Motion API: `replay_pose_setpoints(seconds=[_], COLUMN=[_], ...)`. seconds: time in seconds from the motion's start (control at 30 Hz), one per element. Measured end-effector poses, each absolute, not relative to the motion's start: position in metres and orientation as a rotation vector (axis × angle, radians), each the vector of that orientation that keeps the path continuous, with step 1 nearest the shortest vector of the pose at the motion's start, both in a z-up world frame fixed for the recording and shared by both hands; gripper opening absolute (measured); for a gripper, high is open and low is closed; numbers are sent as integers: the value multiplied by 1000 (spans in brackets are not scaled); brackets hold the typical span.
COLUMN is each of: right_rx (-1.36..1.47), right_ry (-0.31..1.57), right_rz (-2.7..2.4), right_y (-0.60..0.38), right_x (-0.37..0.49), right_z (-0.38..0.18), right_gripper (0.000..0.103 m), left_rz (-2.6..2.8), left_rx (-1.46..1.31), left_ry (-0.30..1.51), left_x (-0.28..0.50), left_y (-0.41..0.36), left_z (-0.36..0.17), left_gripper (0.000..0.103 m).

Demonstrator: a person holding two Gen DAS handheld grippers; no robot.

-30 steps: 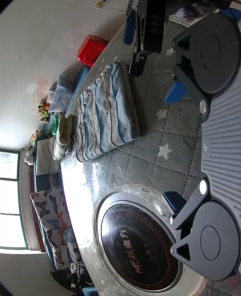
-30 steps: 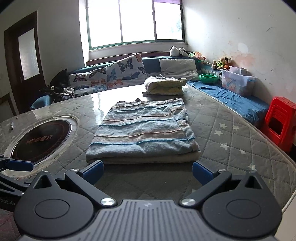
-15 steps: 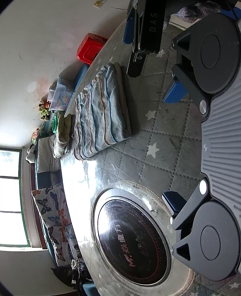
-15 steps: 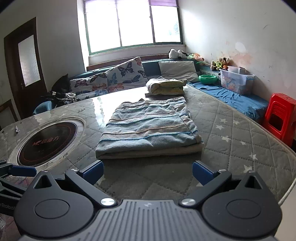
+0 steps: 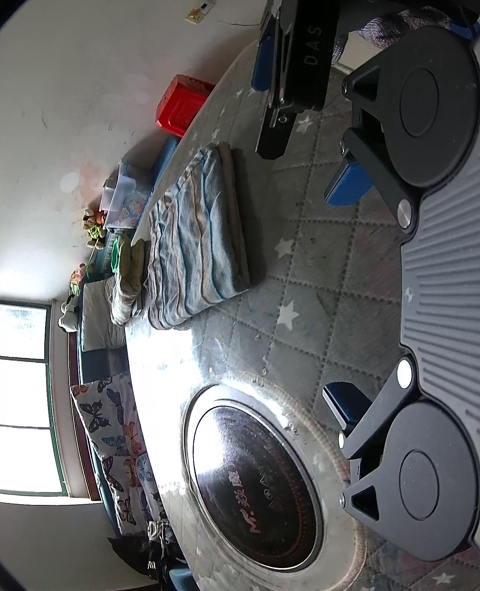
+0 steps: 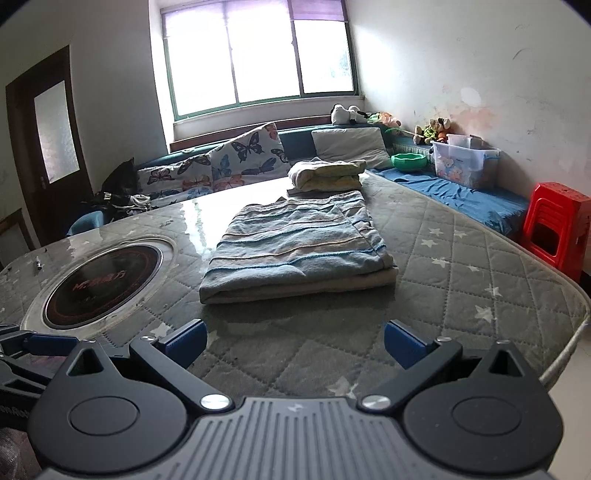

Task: Fold clothes

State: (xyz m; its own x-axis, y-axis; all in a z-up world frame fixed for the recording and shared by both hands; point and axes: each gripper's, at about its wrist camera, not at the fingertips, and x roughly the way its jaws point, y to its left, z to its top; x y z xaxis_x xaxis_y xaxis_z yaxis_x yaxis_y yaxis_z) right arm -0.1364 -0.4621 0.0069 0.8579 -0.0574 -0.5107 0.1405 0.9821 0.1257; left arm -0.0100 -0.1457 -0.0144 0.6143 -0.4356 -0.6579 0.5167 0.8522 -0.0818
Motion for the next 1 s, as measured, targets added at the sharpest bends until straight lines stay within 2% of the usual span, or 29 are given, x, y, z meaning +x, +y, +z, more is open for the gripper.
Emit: replay_pose_setpoints(seconds=[0.63, 1.0], right_rx=[120, 144], right_ry=[515, 569], right_rz=[-115, -94], right_y=[-447, -460], right_x=[-147, -116], right_z=[13, 0], right_gripper=[103, 103], left_rz=[-527, -487], left_rx=[110, 138], left_ry=[700, 729], left_x=[-21, 5], left_y=[-133, -145], left_z=[-11, -12], left_gripper=[103, 103])
